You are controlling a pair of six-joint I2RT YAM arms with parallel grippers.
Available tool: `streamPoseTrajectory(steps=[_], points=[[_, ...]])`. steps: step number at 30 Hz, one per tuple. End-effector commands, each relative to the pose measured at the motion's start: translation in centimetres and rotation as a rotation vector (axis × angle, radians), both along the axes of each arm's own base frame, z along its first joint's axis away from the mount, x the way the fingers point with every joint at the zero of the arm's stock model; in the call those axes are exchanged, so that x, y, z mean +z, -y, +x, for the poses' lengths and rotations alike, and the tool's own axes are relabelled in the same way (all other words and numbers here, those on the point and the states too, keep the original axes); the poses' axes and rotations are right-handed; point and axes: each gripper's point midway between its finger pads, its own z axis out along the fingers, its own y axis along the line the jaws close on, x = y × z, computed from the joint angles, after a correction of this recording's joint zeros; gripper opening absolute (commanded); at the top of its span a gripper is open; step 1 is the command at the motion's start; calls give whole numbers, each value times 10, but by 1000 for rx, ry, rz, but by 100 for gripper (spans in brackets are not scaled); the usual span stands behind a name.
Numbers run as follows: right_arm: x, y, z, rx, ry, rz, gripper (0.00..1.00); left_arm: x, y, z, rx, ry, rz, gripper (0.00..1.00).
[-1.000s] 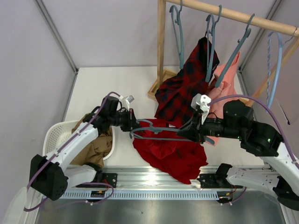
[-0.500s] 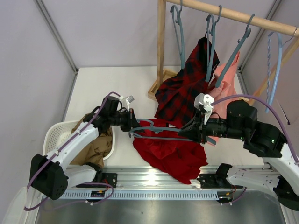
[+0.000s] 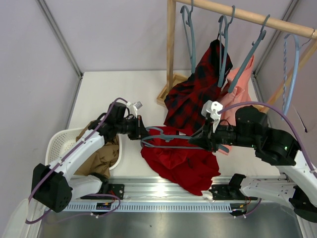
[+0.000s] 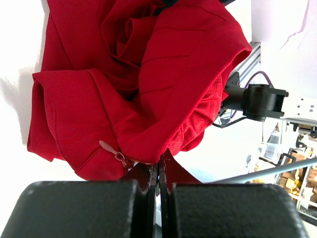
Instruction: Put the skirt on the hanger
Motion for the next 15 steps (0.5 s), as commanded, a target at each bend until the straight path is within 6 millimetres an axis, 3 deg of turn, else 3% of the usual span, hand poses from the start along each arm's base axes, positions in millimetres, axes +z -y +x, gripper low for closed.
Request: streamPoseTrajectory(steps=[1,15], points=[[16,3,14,-46,85,4,0,11,3,-5,-7,-14,-46,0],[26,0,18,-52,127,21,0,11,2,-6,-10,-14,-44,0]])
